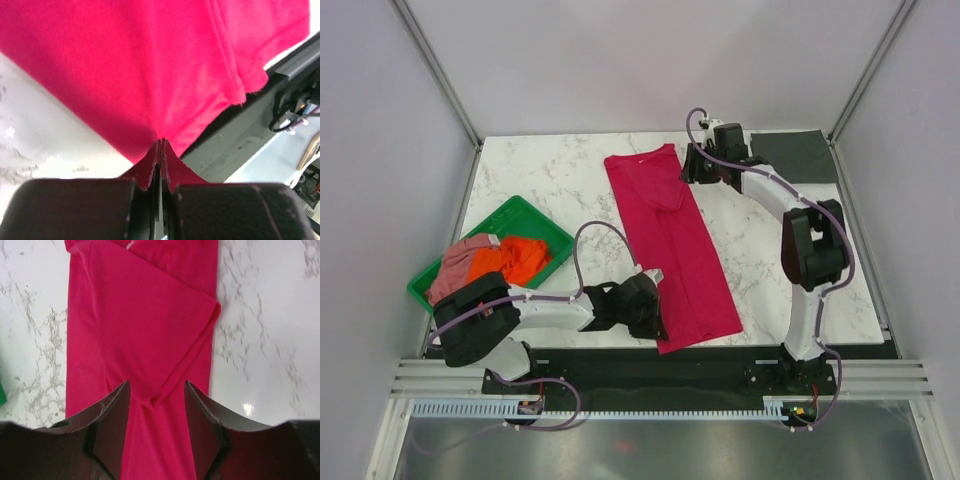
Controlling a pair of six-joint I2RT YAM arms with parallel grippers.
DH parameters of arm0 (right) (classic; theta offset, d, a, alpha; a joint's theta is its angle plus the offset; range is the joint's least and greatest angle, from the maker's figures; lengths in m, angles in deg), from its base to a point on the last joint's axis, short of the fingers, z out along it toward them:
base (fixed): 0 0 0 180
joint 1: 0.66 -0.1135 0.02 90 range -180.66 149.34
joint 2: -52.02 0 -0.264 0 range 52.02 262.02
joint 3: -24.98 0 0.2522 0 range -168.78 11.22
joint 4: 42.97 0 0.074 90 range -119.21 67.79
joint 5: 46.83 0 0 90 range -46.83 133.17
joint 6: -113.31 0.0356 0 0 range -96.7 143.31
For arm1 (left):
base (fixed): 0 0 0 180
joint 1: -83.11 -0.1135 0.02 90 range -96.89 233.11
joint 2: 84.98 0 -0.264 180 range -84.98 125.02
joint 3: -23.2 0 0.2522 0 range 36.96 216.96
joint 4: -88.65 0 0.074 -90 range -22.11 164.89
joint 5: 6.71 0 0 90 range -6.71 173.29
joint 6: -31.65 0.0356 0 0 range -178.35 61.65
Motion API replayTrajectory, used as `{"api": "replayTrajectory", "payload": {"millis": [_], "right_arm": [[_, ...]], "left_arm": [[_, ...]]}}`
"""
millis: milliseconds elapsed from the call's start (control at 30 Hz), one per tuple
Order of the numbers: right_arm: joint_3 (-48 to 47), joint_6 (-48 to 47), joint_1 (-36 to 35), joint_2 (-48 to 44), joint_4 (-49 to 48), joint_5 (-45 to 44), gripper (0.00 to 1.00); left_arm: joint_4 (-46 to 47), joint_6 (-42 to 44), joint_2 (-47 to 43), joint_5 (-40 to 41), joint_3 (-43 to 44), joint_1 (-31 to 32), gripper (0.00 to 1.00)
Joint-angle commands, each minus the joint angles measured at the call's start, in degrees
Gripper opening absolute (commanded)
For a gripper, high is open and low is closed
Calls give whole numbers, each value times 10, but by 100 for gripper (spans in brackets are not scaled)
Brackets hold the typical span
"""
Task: Fold and stack the t-shirts
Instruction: Fold the tshirt
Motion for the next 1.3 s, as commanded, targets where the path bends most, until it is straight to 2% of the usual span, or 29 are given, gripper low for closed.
{"api": "replayTrajectory", "payload": {"millis": [0,267,300,333,433,533,700,933,1133,1267], "right_arm": [[-110,-32,15,72,-32,45,53],[-320,7,37,292,-29,84,51],[-352,9,39,307,-33,84,49],[-364,14,39,331,-46,75,47],[-367,32,46,355,-110,62,43],[-384,68,55,386,-157,91,42],[-435,110,58,429,-188,138,41],[-439,164,58,465,-266,116,36],[-465,216,57,498,-300,113,33],[-464,226,57,499,-299,84,23]], "left_arm": [[-17,-2,-35,21,1,3,2],[-17,-2,-60,21,47,2,2],[-20,12,-64,77,51,2,2],[-174,14,-66,79,56,2,29],[-174,25,-67,88,81,3,30],[-174,46,-47,103,122,3,30],[-175,55,-10,115,170,2,30],[-173,57,-2,113,178,1,30],[-174,91,44,122,219,1,30],[-175,75,47,119,205,-3,30]]}}
